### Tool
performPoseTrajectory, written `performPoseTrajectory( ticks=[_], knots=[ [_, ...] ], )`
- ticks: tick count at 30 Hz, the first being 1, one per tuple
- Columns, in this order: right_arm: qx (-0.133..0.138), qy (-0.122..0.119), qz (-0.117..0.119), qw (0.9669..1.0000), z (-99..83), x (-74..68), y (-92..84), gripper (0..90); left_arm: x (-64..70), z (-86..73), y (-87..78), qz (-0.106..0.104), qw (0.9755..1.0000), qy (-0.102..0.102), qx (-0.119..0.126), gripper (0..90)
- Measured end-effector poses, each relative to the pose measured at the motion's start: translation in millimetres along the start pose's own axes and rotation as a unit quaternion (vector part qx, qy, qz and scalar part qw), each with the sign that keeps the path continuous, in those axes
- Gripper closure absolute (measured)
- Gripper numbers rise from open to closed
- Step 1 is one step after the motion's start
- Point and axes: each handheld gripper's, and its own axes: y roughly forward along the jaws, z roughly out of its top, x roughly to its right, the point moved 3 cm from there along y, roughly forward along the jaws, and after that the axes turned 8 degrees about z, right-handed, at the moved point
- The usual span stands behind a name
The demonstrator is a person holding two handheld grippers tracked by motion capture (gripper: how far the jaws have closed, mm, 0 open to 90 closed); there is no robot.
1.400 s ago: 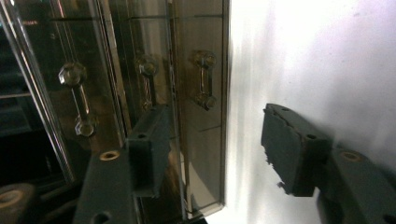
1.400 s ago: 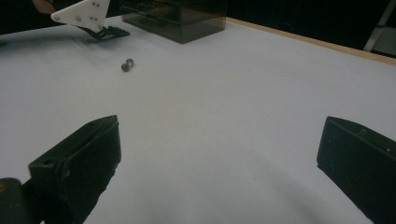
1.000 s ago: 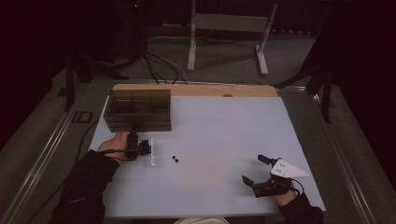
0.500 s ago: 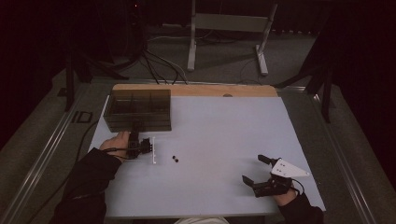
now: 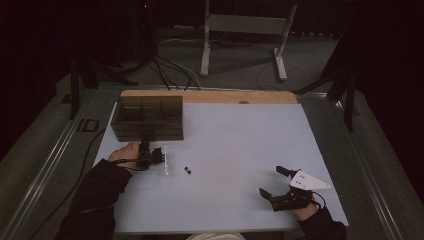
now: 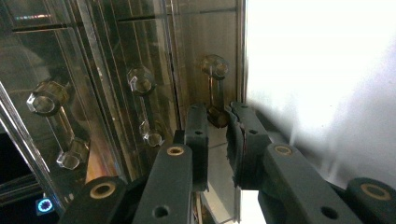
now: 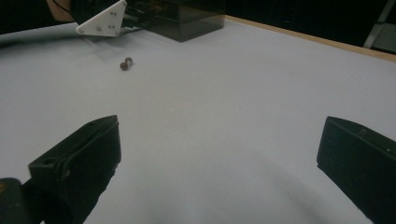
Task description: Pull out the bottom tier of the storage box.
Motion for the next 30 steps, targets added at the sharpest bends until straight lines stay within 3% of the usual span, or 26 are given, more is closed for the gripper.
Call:
performPoseTrajectory(
  ticks=[7,21,30],
  knots=[
    [0.001,0.002,0.0,1.0,0.0,0.2,-0.5,0.1,0.8,-0.7,-5.7,0.002,0.9999,-0.01,0.002,81.6],
    [-0.001,0.002,-0.001,1.0,-0.4,0.0,0.1,0.1,5.3,-3.6,-15.4,-0.002,0.9999,-0.008,0.008,81.4],
    [0.0,0.002,-0.001,1.0,-0.3,0.6,-0.4,0.1,2.4,-5.6,-15.5,-0.019,0.9996,-0.019,0.01,80.9]
  ],
)
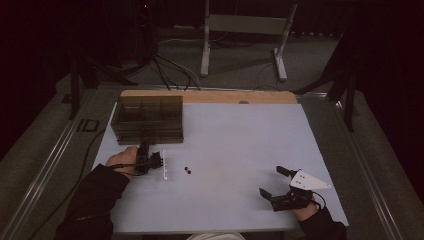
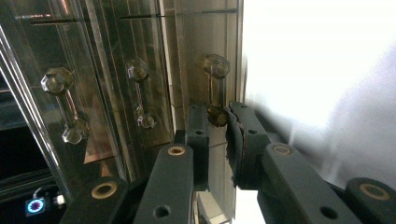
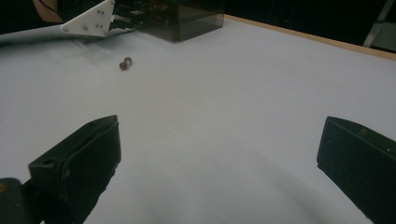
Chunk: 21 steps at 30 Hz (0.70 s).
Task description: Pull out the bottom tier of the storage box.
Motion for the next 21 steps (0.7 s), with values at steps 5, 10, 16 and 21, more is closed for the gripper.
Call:
performPoseTrajectory(
  ticks=[5,10,16,21],
  knots=[
    [-0.003,0.001,0.0,1.0,-0.6,0.1,0.5,0.1,-2.0,-1.7,-0.3,-0.01,0.9998,-0.016,0.004,80.7],
    [-0.003,0.002,-0.001,1.0,-0.8,-0.1,0.5,0.0,-2.5,-3.3,-2.0,-0.016,0.9994,-0.026,0.015,80.9],
    [-0.005,0.002,-0.001,1.0,-1.1,-0.3,0.9,0.1,-2.1,-4.5,-7.0,-0.022,0.9994,-0.022,0.014,81.0],
    [-0.004,0.001,-0.002,1.0,-1.0,-0.1,0.8,0.1,-1.8,-5.9,-10.9,-0.026,0.9991,-0.025,0.023,80.8]
  ],
)
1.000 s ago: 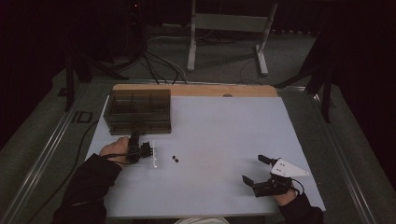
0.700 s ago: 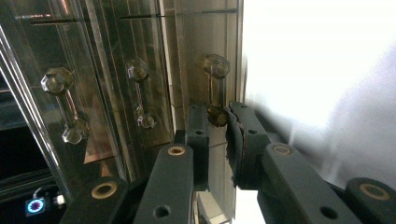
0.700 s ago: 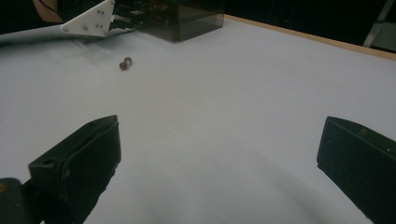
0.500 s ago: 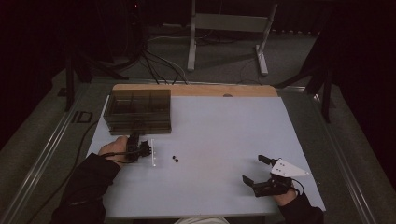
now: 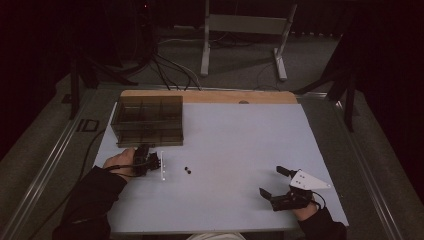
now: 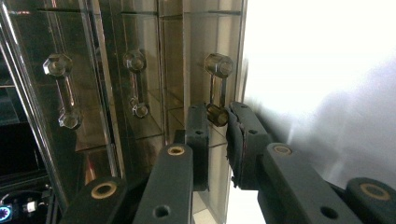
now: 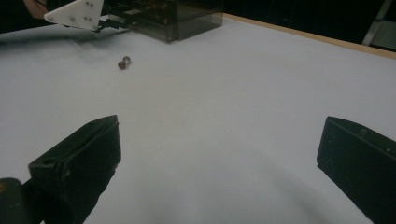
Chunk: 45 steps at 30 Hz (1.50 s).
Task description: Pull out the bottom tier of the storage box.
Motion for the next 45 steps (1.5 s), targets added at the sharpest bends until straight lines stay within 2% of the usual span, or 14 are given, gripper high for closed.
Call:
performPoseTrajectory(
  ticks=[4,8,16,21,22,23,30,31,35,37,40,41,42,45],
  knots=[
    [0.0,0.002,0.001,1.0,0.1,0.4,0.4,0.1,-0.7,-2.2,-1.9,-0.005,1.0,0.0,0.007,76.9],
    [-0.004,0.0,0.002,1.0,-0.5,-0.1,1.4,0.1,-7.9,-6.6,-8.6,-0.025,0.9988,-0.036,0.018,76.3],
    [-0.003,0.002,0.002,1.0,-0.2,-0.3,1.9,0.1,-21.5,-16.9,-18.3,-0.097,0.986,-0.123,0.057,68.2],
    [-0.003,0.003,0.003,1.0,-0.3,-0.3,2.2,0.0,-25.0,-22.9,-20.0,-0.149,0.9703,-0.171,0.084,65.6],
    [-0.003,0.003,0.002,1.0,-0.4,-0.2,2.1,0.0,-25.0,-22.9,-20.0,-0.149,0.9703,-0.171,0.084,64.1],
    [-0.006,0.001,0.001,1.0,-0.9,-0.2,2.3,0.1,-28.3,-26.7,-19.8,-0.176,0.9621,-0.188,0.091,59.2],
    [-0.008,0.001,0.003,1.0,-1.2,-0.6,2.6,0.1,-40.4,-38.9,-14.9,-0.222,0.9397,-0.233,0.115,41.6],
    [-0.007,0.001,0.003,1.0,-1.2,-0.4,2.6,0.1,-42.6,-40.7,-14.0,-0.248,0.9303,-0.243,0.118,36.0],
    [-0.009,0.001,0.002,1.0,-1.4,-0.6,2.4,0.1,-47.9,-45.4,-9.8,-0.273,0.9183,-0.263,0.114,14.4],
    [-0.008,0.0,0.002,1.0,-1.2,-0.5,2.5,0.1,-50.2,-47.3,-5.7,-0.281,0.9156,-0.268,0.104,2.9],
    [-0.008,0.0,0.002,1.0,-1.2,-0.9,2.4,0.1,-52.7,-50.0,-2.4,-0.291,0.9113,-0.271,0.105,3.1],
    [-0.008,0.0,0.002,1.0,-1.3,-0.9,2.5,0.1,-54.9,-53.2,1.2,-0.317,0.9033,-0.263,0.12,5.2],
    [-0.008,0.0,0.001,1.0,-1.2,-0.7,2.4,0.1,-55.8,-54.4,2.3,-0.319,0.9022,-0.262,0.125,5.9],
    [-0.005,0.005,0.004,1.0,-1.0,-0.1,2.0,0.1,-59.7,-58.2,7.9,-0.35,0.8885,-0.25,0.16,10.3]
  ],
)
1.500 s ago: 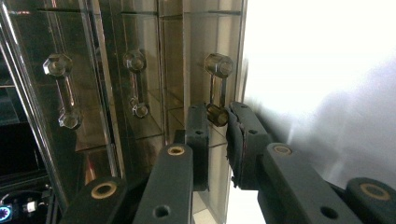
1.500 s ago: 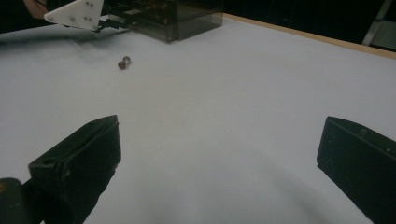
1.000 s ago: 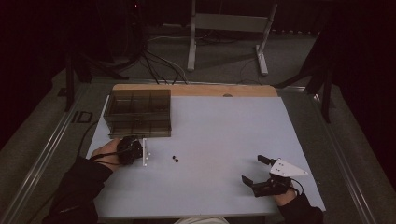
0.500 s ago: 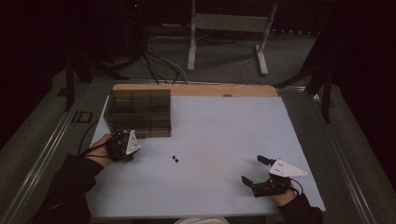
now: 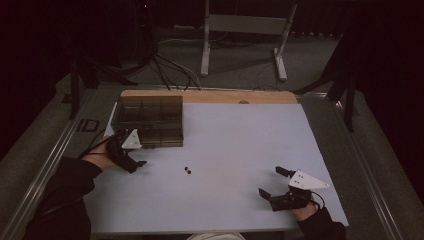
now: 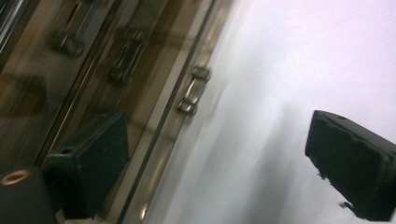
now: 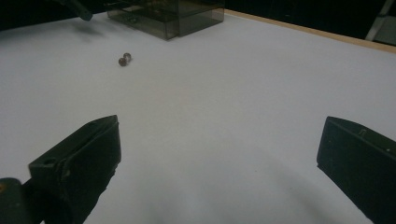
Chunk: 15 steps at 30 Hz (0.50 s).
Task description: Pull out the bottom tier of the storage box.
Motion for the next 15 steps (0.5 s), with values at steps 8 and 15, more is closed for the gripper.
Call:
performPoseTrajectory(
  ticks=[8,15],
  knots=[
    [0.003,0.003,0.001,1.0,0.0,0.5,-1.0,0.1,-9.5,-1.6,-1.3,-0.019,0.9995,-0.004,-0.024,20.3],
    [0.0,-0.001,0.001,1.0,-0.3,0.1,-0.3,0.1,-18.8,-2.0,-0.7,0.022,0.9994,0.011,-0.026,39.1]
  ],
)
